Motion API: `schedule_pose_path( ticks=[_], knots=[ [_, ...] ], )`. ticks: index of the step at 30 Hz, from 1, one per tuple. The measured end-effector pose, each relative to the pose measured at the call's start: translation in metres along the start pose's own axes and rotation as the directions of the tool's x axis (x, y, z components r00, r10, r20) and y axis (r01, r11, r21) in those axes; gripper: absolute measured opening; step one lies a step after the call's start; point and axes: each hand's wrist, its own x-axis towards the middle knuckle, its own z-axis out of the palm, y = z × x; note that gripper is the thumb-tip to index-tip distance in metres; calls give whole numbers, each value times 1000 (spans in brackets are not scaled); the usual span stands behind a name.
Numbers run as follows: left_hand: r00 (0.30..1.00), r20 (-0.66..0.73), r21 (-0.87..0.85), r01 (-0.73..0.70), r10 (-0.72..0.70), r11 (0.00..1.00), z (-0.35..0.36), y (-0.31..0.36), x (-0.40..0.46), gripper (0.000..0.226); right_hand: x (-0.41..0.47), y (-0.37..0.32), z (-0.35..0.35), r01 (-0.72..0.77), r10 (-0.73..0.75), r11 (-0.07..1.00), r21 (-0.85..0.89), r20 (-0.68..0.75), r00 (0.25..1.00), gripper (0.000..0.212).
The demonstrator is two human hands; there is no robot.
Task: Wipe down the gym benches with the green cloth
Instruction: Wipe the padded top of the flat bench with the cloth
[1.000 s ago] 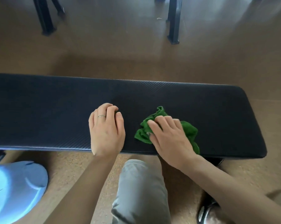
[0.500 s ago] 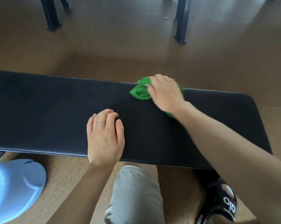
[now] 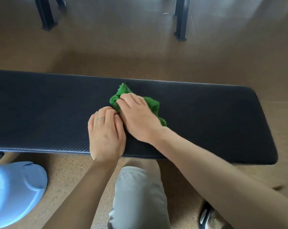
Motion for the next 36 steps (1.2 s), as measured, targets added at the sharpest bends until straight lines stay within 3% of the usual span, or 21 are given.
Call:
schedule_pose_path(
  ticks=[3, 7, 11, 14, 18, 23, 27, 29, 32, 36],
  knots=[
    [999, -42, -67, 23, -26, 997, -3, 1, -3, 21, -36, -25, -8, 31, -31, 1000, -2, 18, 999, 33],
    [999, -20, -83, -40, 39, 996, -3, 3, -2, 25, -96, 5, -34, -5, 8, 997, -82, 31, 999, 38],
    [1000, 8, -173, 18, -16, 985, -7, 3, 0, 26, -78, 57, -42, -201, 195, 966, -163, -54, 979, 41],
    [997, -15, -369, 67, -78, 927, -17, 4, 2, 30, -38, 45, -26, -311, 297, 936, -167, -104, 949, 33],
    [951, -164, -590, 119, -263, 798, -43, 5, 12, 26, -13, -33, 7, -144, 128, 976, -166, -105, 986, 25],
    [943, -178, -530, 148, -280, 835, -59, -5, 29, 29, -35, -97, 22, 75, -77, 993, -90, -9, 997, 26],
    [965, -109, -476, 160, -238, 865, -52, 6, 33, 32, -91, -70, 5, 218, -211, 970, -112, 73, 975, 35],
    [977, -73, -449, 146, -199, 881, -46, 11, 31, 33, -124, -24, -15, 170, -161, 964, -206, 60, 985, 32],
    [993, 10, -387, 112, -117, 915, -31, 25, 24, 35, -166, 39, -51, -21, 28, 971, -239, 29, 999, 43],
    [992, 113, -358, -4, 48, 934, -13, 62, 12, 39, -168, 45, -60, -76, 89, 969, -236, 45, 995, 42]
  ],
)
